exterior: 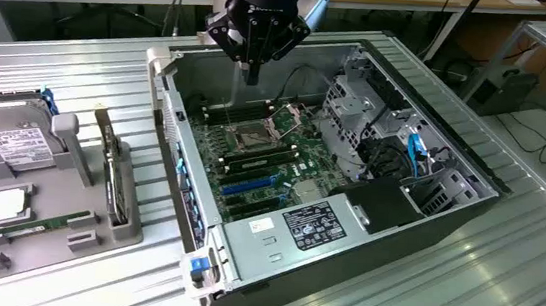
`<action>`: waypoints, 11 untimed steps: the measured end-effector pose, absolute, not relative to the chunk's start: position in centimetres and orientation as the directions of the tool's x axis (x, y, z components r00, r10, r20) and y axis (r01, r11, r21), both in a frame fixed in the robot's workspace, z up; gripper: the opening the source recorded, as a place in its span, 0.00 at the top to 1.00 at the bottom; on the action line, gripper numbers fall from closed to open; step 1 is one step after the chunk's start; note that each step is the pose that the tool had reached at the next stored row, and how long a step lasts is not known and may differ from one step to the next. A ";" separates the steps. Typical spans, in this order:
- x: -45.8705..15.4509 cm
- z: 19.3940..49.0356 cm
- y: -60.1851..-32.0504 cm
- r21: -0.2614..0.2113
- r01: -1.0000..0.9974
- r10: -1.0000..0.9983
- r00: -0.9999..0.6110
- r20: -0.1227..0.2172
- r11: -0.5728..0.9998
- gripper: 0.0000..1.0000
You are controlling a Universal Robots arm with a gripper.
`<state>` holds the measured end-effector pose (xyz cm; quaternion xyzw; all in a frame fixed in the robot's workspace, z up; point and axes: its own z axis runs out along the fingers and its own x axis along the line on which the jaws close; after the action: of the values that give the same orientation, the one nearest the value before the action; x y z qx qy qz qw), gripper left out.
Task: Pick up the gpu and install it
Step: 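Reach for the gpu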
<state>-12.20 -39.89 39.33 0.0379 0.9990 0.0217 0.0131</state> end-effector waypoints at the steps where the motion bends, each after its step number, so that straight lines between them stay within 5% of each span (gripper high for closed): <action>1: -12.2 39.3 -39.9 0.044 0.075 0.076 -0.997 -0.024 0.996 0.89; 11: -12.9 39.3 -40.0 0.044 0.075 0.076 -0.997 -0.024 0.996 0.89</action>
<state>-12.88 -39.96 39.34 0.0378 0.9990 0.0217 0.0130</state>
